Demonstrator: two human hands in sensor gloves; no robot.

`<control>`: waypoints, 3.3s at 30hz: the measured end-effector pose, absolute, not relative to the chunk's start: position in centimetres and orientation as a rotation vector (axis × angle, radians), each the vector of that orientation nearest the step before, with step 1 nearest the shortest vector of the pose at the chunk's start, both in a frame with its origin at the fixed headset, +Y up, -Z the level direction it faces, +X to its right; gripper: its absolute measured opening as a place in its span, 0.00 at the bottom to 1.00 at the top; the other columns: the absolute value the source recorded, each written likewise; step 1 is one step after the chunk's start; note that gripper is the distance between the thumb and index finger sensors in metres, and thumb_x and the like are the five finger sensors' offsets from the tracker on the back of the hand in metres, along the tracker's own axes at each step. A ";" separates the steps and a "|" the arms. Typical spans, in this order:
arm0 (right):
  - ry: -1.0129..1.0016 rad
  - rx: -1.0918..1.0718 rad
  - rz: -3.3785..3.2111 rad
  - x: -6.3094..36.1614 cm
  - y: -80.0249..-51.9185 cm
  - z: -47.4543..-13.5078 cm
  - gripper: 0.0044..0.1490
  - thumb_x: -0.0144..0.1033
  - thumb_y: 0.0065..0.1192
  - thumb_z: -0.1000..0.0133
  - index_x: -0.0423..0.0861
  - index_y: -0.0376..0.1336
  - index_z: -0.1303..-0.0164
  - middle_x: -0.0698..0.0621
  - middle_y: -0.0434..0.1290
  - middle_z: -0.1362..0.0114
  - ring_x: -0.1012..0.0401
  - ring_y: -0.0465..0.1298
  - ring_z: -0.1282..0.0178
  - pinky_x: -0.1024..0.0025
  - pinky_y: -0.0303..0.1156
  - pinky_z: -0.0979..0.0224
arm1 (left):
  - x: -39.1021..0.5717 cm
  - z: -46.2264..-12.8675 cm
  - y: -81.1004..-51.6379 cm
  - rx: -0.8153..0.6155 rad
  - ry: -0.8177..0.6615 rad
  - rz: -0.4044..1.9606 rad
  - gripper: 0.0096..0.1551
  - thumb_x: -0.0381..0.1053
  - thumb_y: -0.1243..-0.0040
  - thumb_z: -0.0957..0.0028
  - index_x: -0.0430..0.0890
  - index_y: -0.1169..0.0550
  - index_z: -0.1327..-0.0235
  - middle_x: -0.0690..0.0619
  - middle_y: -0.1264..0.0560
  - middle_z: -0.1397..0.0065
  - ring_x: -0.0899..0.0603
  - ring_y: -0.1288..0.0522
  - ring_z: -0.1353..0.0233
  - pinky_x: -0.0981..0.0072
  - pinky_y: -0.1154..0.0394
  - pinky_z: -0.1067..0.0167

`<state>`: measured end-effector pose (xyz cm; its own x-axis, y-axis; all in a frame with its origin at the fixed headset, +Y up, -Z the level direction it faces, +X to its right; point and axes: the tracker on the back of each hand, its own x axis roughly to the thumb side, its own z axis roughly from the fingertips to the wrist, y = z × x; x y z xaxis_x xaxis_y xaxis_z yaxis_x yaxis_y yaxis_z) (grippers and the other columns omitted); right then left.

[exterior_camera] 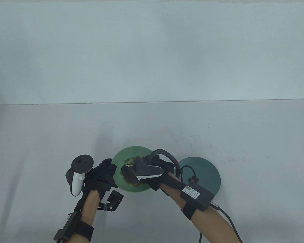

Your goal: Pick cranberries with hand pinch into plate

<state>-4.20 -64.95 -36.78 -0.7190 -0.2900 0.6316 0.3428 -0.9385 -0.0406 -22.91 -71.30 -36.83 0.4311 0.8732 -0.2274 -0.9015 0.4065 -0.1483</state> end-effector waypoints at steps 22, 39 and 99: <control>-0.082 -0.918 -2.736 -2.1 -61.4 -37.3 0.31 0.56 0.61 0.43 0.47 0.72 0.39 0.63 0.79 0.56 0.65 0.81 0.54 0.58 0.79 0.36 | -22.7 -36.8 -71.3 -0.266 0.115 1.109 0.29 0.41 0.48 0.38 0.30 0.35 0.26 0.38 0.22 0.40 0.44 0.11 0.56 0.64 0.12 0.58; -0.146 -0.526 -2.879 9.7 -62.5 -39.1 0.31 0.56 0.61 0.42 0.47 0.72 0.38 0.63 0.79 0.56 0.65 0.81 0.55 0.58 0.79 0.36 | -22.7 -36.9 -71.4 -0.265 0.115 1.106 0.29 0.41 0.48 0.37 0.30 0.35 0.26 0.38 0.22 0.40 0.44 0.11 0.56 0.64 0.12 0.58; -0.075 -0.643 -2.815 3.7 -59.6 -38.8 0.31 0.56 0.60 0.42 0.49 0.71 0.36 0.62 0.80 0.55 0.64 0.81 0.54 0.57 0.79 0.36 | -22.8 -36.8 -71.3 -0.265 0.118 1.107 0.29 0.41 0.48 0.38 0.30 0.35 0.26 0.38 0.22 0.40 0.44 0.11 0.56 0.65 0.12 0.59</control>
<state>3.75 -59.58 -38.78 -0.8708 -0.2326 0.4332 0.2552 -0.9669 -0.0061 -22.75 -71.27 -36.81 0.4449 0.8668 -0.2251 -0.8948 0.4197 -0.1523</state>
